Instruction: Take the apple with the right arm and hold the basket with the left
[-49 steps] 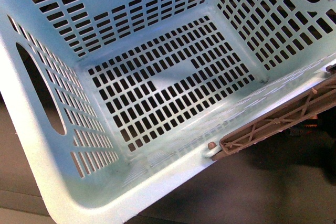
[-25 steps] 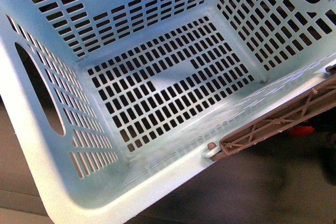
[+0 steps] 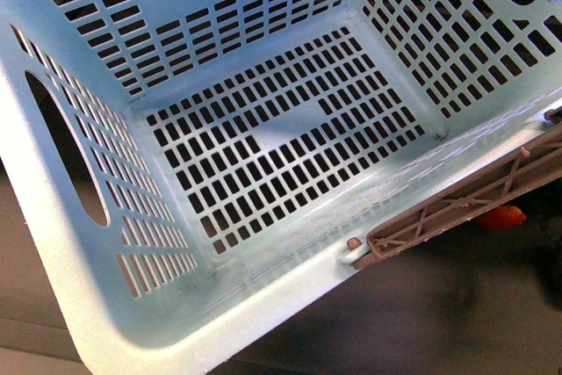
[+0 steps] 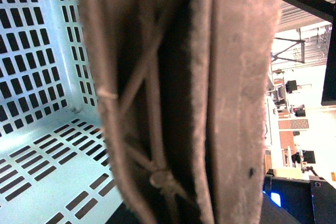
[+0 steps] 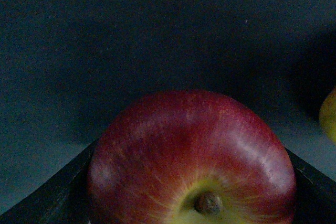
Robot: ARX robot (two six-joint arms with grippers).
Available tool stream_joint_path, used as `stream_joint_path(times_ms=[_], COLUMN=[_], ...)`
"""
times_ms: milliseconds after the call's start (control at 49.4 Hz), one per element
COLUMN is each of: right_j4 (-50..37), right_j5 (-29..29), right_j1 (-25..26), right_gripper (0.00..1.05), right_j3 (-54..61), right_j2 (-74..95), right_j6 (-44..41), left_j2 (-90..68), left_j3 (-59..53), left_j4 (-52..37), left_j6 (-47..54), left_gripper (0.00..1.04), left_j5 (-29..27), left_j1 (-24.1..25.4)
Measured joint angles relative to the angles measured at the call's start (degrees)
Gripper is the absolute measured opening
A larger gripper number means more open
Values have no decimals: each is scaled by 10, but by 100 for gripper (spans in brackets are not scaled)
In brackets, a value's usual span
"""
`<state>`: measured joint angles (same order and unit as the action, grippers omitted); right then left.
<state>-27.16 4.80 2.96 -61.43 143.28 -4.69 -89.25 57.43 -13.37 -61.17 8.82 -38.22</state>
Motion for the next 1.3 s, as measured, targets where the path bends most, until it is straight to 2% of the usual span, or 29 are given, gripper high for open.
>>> stream_joint_path(times_ms=[182,365,588,790,1013,1297], right_j4=[-22,-33,15,77,108,101], right_j5=[-1,-28,-53,-83,-93,-56], right_j1=[17,62,97,93,30,-140], right_gripper=[82,82,82,82,82,81], right_j3=[69,160,205,202,174,164], right_j2=[-59,-235,-418,-570,-685,-687], right_j6=[-4,-10,-7,10,45,88], left_j2=[0,0,0,0,0,0], left_j3=[0,0,0,0,0,0], left_j4=[0,0,0,0,0,0], left_j6=[0,0,0,0,0,0], left_gripper=[16,16,16,16,16,16], left_j5=[0,0,0,0,0,0], left_j1=[0,0,0,0,0,0])
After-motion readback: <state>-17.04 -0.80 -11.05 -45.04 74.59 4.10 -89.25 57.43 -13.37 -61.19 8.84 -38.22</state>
